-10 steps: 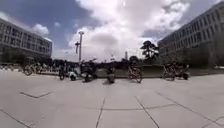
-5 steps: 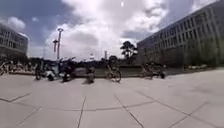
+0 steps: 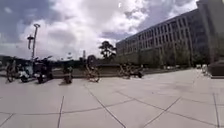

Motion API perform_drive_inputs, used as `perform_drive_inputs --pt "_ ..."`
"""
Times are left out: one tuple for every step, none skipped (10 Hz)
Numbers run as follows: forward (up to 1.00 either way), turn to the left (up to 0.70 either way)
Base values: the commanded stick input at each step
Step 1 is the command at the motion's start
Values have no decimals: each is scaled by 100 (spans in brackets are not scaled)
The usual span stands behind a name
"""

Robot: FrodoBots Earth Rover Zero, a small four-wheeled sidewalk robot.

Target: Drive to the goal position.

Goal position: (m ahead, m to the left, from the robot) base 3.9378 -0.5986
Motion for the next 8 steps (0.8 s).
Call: perform_drive_inputs --pt "0 -50" --pt "0 -50" --pt "0 -50" --pt "0 -50" --pt "0 -50" --pt "0 -50" --pt "0 -50" --pt "0 -50"
